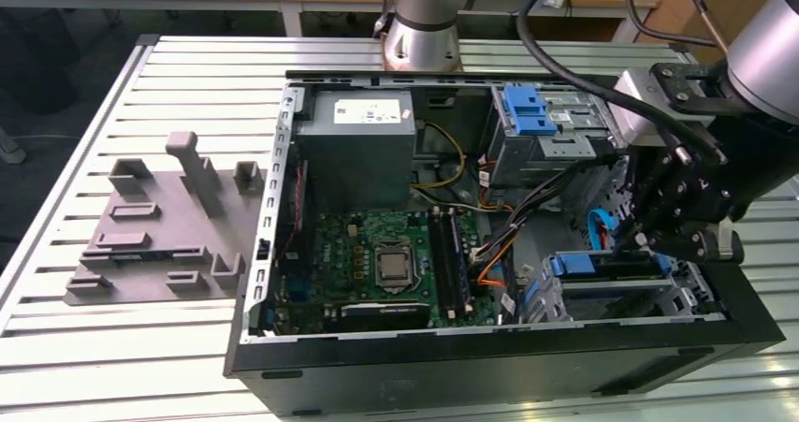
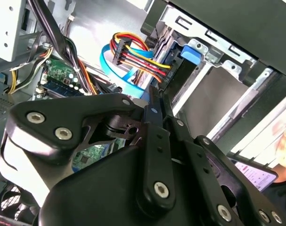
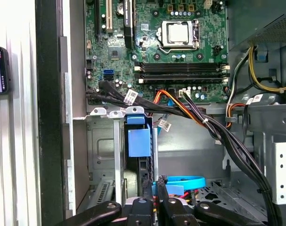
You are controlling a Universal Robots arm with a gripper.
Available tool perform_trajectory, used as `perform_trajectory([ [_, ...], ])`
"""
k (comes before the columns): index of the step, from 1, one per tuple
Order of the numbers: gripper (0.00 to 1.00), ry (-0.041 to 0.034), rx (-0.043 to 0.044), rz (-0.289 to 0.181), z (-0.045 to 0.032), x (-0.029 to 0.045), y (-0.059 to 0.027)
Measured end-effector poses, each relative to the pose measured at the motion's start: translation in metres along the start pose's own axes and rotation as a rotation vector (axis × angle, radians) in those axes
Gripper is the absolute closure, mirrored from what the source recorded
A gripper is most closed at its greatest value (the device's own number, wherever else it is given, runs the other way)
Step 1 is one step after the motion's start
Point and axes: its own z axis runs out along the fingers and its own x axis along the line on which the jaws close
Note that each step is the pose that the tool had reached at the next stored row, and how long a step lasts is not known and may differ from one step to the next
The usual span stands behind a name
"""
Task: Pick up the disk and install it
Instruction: 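Insert the second disk wire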
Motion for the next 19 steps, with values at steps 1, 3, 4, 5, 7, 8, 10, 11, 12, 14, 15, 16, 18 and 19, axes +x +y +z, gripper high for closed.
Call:
perform_trajectory([
  [1,0.82,0.0,-0.0008,0.0,-0.002,-0.0001,0.0],
  [3,0.82,0.0002,-0.0025,0.0,-0.0058,-0.0004,0.0001],
  [4,0.82,0.0001,-0.004,0.0,-0.008,-0.0005,0.0001],
  [5,0.82,0.0002,-0.0061,0.0,-0.0104,-0.0007,0.0001],
  [7,0.82,0.0006,-0.0104,0.001,-0.015,-0.001,0.0002],
  [8,0.82,0.0006,-0.0125,0.001,-0.0168,-0.0011,0.0002],
  [10,0.82,0.0009,-0.0168,0.001,-0.02,-0.0013,0.0003],
  [11,0.82,0.0009,-0.018,0.001,-0.0211,-0.0013,0.0003],
  [12,0.82,0.0009,-0.0183,0.001,-0.0218,-0.0014,0.0003],
  [14,0.82,0.0007,-0.0185,0.0,-0.0221,-0.0014,0.0004],
  [15,0.82,0.0011,-0.0186,-0.001,-0.0224,-0.0015,0.0005],
  [16,0.82,0.0014,-0.0187,-0.002,-0.0229,-0.0013,0.0008],
  [18,0.82,0.0017,-0.0187,-0.004,-0.0258,-0.0016,0.001],
  [19,0.82,0.0014,-0.0188,-0.005,-0.0271,-0.0016,0.0011],
])
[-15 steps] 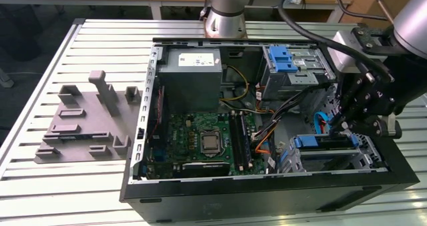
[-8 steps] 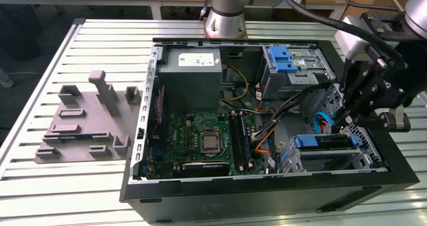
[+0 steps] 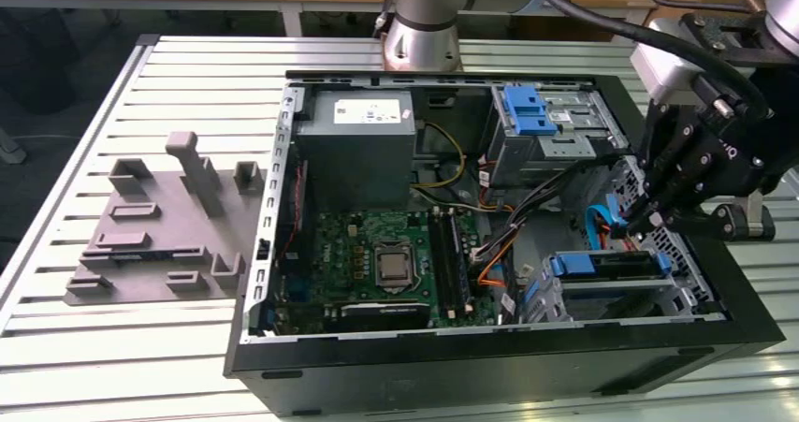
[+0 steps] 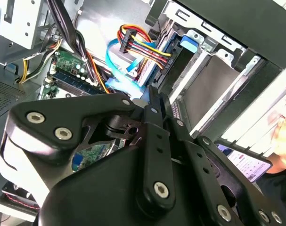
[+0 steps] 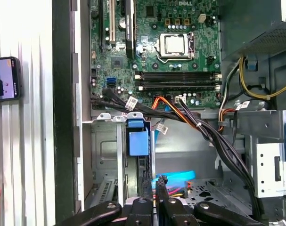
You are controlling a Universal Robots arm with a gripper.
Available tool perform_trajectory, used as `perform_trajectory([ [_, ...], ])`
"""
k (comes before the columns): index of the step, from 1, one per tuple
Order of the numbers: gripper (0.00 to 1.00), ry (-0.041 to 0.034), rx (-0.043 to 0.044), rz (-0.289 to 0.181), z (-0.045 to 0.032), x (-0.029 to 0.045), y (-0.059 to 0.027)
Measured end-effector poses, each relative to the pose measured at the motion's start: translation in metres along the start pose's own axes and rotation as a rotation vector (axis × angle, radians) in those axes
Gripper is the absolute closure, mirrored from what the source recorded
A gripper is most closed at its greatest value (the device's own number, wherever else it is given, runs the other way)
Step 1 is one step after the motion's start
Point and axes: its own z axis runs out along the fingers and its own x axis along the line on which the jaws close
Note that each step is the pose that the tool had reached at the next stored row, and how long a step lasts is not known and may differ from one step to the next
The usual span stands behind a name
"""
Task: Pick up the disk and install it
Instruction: 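Insert the second disk wire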
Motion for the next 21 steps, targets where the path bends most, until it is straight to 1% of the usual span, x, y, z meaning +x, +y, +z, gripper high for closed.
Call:
perform_trajectory([
  [3,0.82,-0.0003,0.0,0.0,-0.0014,0.0,0.0003],
  [5,0.82,0.0001,0.0001,-0.001,-0.001,0.0002,0.0034],
  [7,0.82,-0.0001,0.0009,-0.001,0.0012,0.001,0.0076],
  [11,0.82,-0.0006,0.0008,-0.003,0.0084,0.0015,0.0078],
  [13,0.82,-0.0036,0.0006,-0.004,0.0118,0.0017,0.0077],
  [14,0.82,-0.0074,0.0003,-0.005,0.0151,0.0019,0.0076],
  [15,0.82,-0.01,0.0002,-0.006,0.0165,0.002,0.0076],
  [17,0.82,-0.0189,-0.0003,-0.007,0.0181,0.0021,0.0075],
  [18,0.82,-0.0205,-0.0004,-0.007,0.0191,0.0021,0.0075],
  [21,0.82,-0.0204,0.0,-0.007,0.024,0.0025,0.0073],
])
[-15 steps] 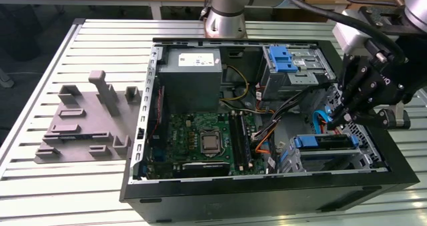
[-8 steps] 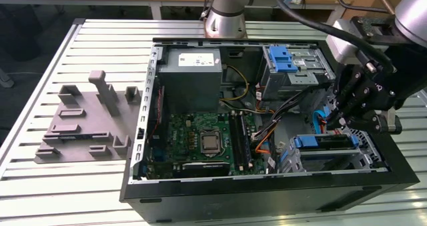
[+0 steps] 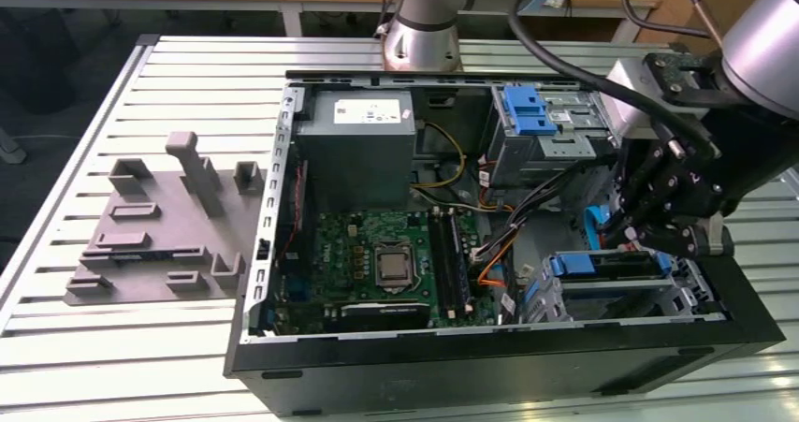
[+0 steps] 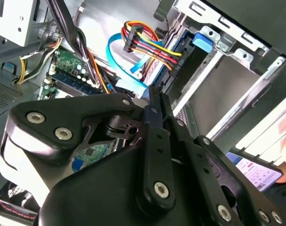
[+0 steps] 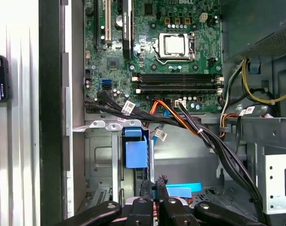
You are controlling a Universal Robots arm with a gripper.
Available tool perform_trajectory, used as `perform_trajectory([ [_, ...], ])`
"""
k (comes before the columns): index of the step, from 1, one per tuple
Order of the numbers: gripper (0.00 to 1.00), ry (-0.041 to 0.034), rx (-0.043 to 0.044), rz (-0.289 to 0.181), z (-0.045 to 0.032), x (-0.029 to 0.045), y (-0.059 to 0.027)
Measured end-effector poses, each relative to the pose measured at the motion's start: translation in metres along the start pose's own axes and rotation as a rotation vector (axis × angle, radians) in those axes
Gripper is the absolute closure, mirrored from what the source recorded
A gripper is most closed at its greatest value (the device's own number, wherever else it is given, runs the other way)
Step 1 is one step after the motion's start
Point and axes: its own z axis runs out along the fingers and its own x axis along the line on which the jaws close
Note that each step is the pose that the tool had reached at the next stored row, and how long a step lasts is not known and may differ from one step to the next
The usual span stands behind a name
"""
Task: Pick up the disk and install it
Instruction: 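Insert the second disk wire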
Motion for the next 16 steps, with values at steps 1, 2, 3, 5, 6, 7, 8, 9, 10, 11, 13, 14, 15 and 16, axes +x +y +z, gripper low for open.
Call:
perform_trajectory([
  [1,0.82,-0.0001,0.0004,0.0,0.0015,0.0001,-0.0001],
  [2,0.82,0.0,0.0006,0.0,0.0027,0.0002,-0.0001],
  [3,0.82,0.0,0.0006,0.0,0.0038,0.0003,-0.0002],
  [5,0.82,0.0,0.0007,0.0,0.0057,0.0007,-0.0003],
  [6,0.82,0.0002,0.0007,0.0,0.0063,0.001,-0.0004],
  [7,0.82,0.0004,0.0008,0.0,0.0067,0.0016,-0.0005],
  [8,0.82,0.0002,0.0009,0.0,0.0069,0.0024,-0.0005],
  [9,0.82,0.0001,0.001,-0.001,0.007,0.0032,-0.0006],
  [10,0.82,0.0002,0.0009,-0.004,0.007,0.004,-0.0006],
  [11,0.82,0.0003,0.0005,-0.008,0.0071,0.0046,-0.0006],
  [13,0.82,0.0006,-0.0002,-0.017,0.0072,0.0056,-0.0007],
  [14,0.84,0.0006,-0.0004,-0.019,0.0072,0.0059,-0.0007],
  [15,0.84,0.0007,-0.0005,-0.02,0.0073,0.0059,-0.0008],
  [16,0.89,0.0007,-0.0005,-0.021,0.0074,0.0059,-0.0013],
])
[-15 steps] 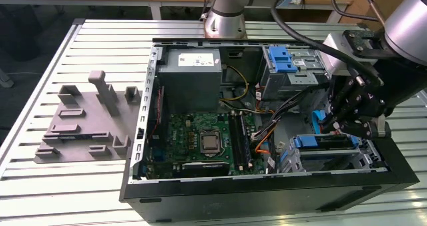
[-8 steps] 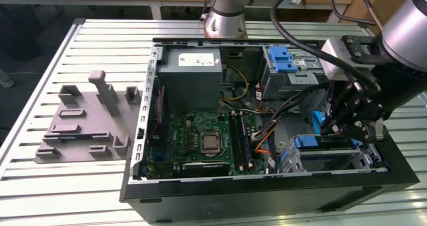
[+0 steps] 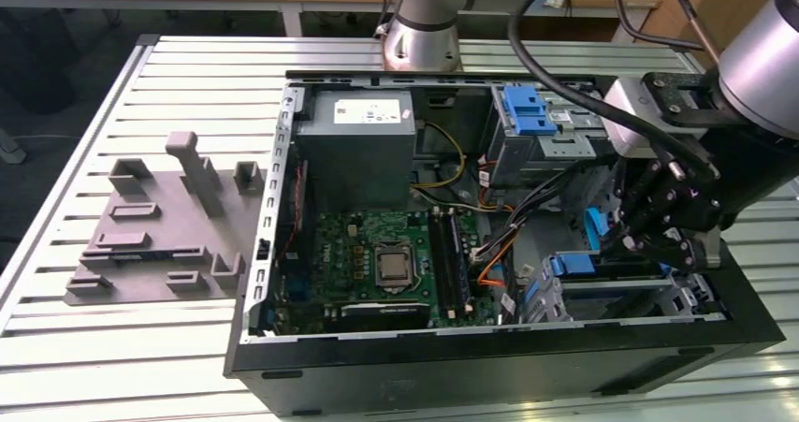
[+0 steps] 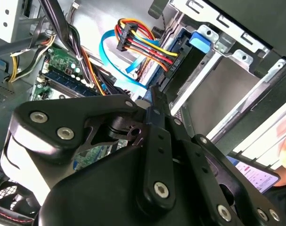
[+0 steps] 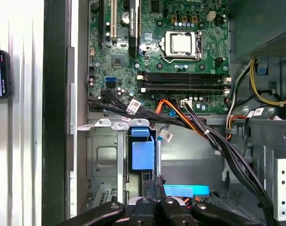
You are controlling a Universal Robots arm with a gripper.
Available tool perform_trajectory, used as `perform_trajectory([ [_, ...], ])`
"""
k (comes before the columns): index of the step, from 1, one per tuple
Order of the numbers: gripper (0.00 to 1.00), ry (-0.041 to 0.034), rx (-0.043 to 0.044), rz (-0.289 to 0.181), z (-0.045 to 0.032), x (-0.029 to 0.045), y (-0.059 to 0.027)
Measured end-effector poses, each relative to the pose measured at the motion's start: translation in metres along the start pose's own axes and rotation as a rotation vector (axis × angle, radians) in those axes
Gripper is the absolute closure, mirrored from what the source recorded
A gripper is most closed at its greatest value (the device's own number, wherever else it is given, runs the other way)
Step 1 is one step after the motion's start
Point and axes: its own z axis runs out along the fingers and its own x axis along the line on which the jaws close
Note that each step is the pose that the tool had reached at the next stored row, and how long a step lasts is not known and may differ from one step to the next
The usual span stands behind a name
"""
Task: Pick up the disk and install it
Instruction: 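Insert the second disk wire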
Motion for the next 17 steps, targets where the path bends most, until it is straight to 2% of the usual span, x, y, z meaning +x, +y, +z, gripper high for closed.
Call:
perform_trajectory([
  [11,0.89,-0.0015,0.0,0.0,0.0005,-0.0001,-0.0081],
  [17,0.89,-0.0021,0.0,0.0,0.002,0.0023,-0.009],
])
